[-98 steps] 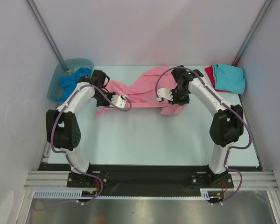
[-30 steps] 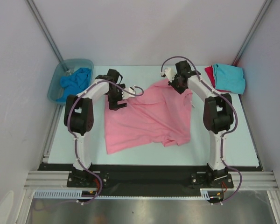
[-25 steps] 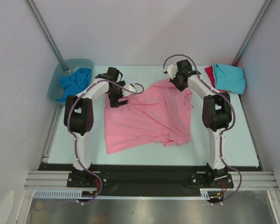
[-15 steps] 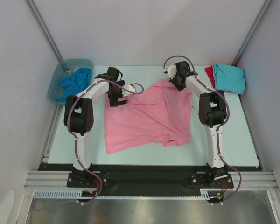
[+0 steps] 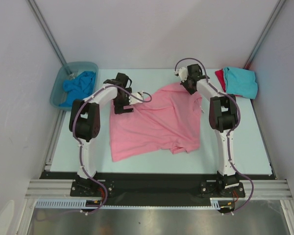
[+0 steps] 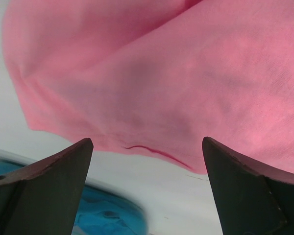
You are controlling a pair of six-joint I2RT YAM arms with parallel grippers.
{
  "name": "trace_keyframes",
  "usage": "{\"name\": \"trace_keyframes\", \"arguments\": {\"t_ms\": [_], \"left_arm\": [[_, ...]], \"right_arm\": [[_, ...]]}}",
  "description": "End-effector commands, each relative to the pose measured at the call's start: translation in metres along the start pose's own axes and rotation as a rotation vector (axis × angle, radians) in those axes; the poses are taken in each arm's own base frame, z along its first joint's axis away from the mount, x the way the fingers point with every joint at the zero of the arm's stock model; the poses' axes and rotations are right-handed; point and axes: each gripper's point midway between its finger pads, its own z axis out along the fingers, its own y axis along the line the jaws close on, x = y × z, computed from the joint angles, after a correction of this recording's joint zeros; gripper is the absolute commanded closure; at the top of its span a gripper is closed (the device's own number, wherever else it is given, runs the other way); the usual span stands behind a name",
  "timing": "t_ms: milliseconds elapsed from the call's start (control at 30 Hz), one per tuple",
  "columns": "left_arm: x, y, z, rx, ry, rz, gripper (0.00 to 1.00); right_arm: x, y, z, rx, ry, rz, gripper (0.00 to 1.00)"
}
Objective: Fold and stack the t-shirts
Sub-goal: Flatten the tshirt out
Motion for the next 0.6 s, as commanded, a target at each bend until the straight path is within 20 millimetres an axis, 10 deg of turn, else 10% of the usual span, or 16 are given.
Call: {"name": "trace_keyframes", "arguments": {"t_ms": [0, 567], "left_arm": [[0.007, -0.004, 0.004, 0.030, 0.066, 0.037, 0.00], [0.053, -0.040, 0.047, 0.273, 0.220, 0.081, 0.04]], "right_arm": [[-0.018, -0.033, -0.007, 0.083, -0.059, 0.028, 1.00], [-0.012, -0.069, -0.025, 0.140, -0.076, 0.043, 1.00]]}}
